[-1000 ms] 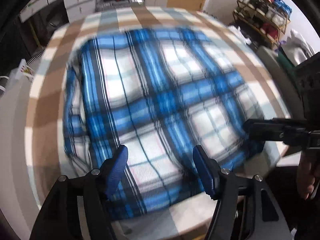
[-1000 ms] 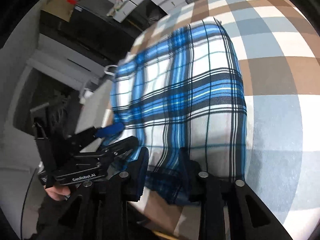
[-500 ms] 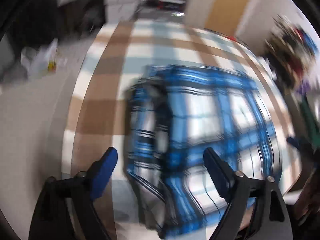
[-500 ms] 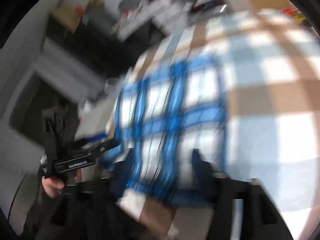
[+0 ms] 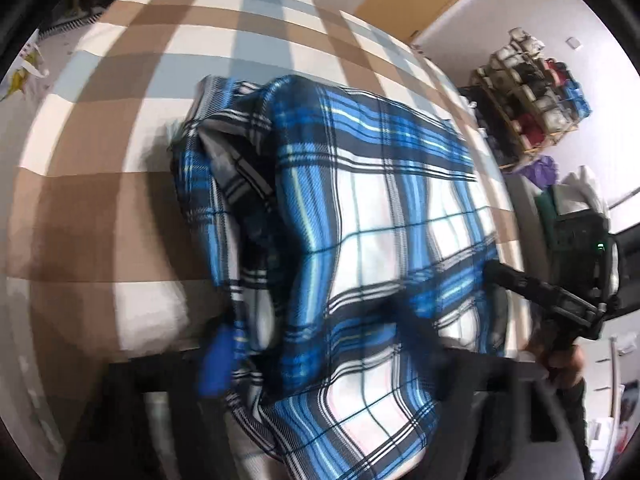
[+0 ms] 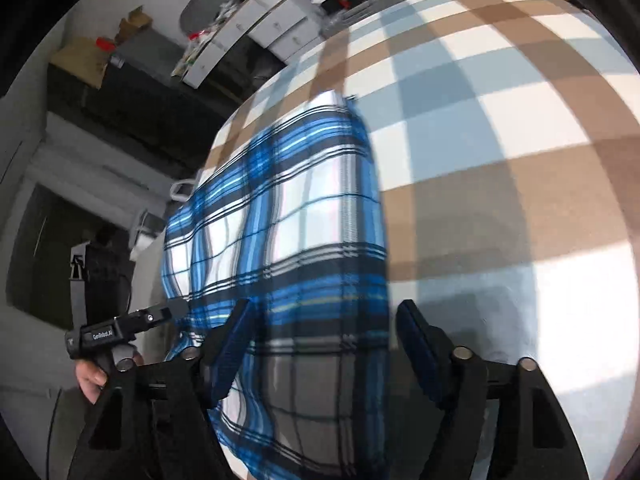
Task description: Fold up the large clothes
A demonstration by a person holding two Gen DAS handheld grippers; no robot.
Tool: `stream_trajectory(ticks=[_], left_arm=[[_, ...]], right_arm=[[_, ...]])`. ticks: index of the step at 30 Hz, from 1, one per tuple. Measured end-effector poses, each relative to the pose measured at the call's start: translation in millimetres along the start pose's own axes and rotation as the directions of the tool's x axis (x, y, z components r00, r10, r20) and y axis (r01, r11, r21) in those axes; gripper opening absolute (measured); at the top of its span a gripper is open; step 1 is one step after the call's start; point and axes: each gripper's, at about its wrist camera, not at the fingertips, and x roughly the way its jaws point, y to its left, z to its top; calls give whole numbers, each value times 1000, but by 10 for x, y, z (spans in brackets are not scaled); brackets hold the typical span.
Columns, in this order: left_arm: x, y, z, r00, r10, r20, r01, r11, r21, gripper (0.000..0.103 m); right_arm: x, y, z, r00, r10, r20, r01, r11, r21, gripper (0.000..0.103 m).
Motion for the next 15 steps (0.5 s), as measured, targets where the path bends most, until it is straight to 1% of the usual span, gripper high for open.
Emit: stream_trajectory(ticks=[1, 2, 4, 6, 8, 9, 10, 11, 12, 14, 15], left_arm=[[-8, 5, -5, 1000, -17, 0, 17, 1000, -7, 39], [-10, 31, 8, 1000, -23, 2, 23, 1000, -12, 39], [-16, 124, 24, 1000, -29, -1, 29, 999, -21, 39], [-18, 201, 16, 998, -58, 2, 58, 997, -53, 39], [-73, 214, -22, 998, -64, -3, 64, 996, -55, 39], [-83, 211, -30, 998, -59, -8, 59, 997, -50, 39], [-78, 152, -52, 999, -52, -12, 52, 998, -42, 39], [-106, 130, -89, 998, -53, -17, 53, 998, -38, 37], [-95, 109, -85, 998, -54, -21, 53, 998, -31, 28], [-82, 38, -38, 997, -67, -29, 67, 998, -19, 23], [-102, 26, -30, 997, -75, -26, 75, 997, -15, 21]], right_arm=[[7, 19, -1, 1000, -11, -3, 11, 1000, -12, 58], [3, 42, -6, 1000, -4, -8, 4, 1000, -29, 56], [-55, 68, -9, 998, 51, -23, -52, 997, -49, 51], [-54, 33, 16, 996, 81, -38, -83, 995, -51, 51], [21, -58, 76, 998, 41, -50, -43, 999, -30, 51], [86, -90, 99, 996, 55, -71, -56, 998, -13, 52], [69, -88, 94, 996, 69, -59, -69, 998, -10, 52], [88, -65, 108, 996, 68, -65, -69, 998, -12, 52], [111, -11, 115, 996, 59, -68, -61, 998, -31, 52], [79, 80, 67, 998, 33, -58, -37, 996, -81, 44], [43, 118, 49, 998, 38, -52, -43, 994, -98, 34]])
